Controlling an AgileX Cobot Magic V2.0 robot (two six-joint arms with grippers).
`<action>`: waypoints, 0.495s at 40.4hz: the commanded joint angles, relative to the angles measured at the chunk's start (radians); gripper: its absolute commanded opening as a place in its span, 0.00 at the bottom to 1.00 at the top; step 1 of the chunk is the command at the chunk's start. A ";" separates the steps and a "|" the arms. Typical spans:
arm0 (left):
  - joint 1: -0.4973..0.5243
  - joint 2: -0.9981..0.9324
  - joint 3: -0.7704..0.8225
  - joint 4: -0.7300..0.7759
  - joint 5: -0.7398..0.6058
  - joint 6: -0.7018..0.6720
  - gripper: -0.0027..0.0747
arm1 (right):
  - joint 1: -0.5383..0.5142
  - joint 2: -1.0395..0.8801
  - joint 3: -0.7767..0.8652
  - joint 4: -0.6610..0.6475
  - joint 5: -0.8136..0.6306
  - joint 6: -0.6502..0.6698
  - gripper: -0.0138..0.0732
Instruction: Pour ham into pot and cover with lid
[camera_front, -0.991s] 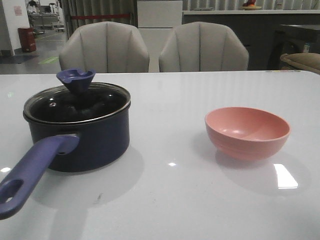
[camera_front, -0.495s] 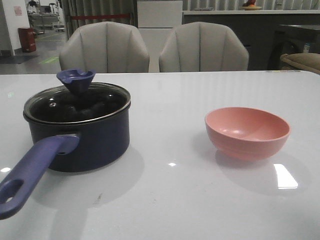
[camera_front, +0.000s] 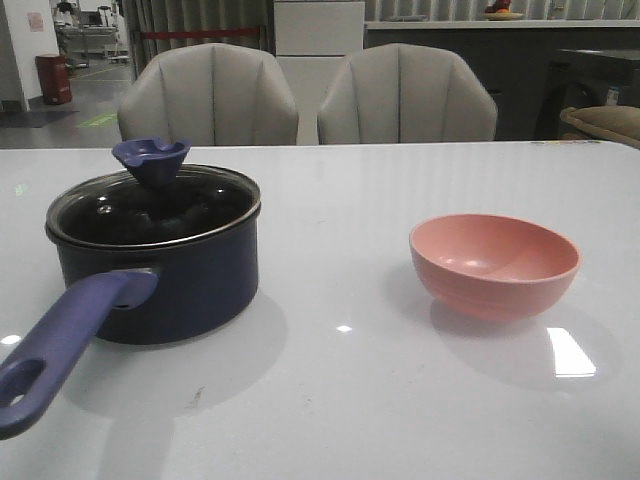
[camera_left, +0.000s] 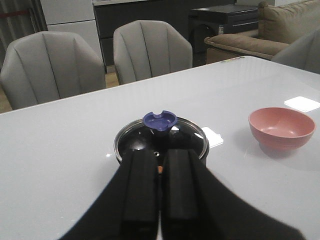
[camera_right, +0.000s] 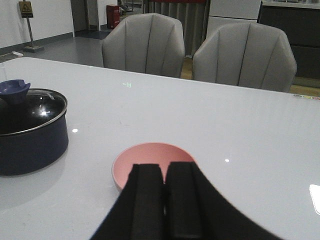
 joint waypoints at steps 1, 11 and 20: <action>-0.007 -0.015 -0.023 -0.012 -0.087 -0.002 0.18 | -0.002 0.007 -0.029 0.007 -0.077 -0.008 0.33; 0.075 -0.015 0.117 0.027 -0.265 -0.002 0.18 | -0.002 0.007 -0.029 0.007 -0.077 -0.008 0.33; 0.312 -0.016 0.316 -0.044 -0.537 -0.003 0.18 | -0.002 0.007 -0.029 0.007 -0.077 -0.008 0.33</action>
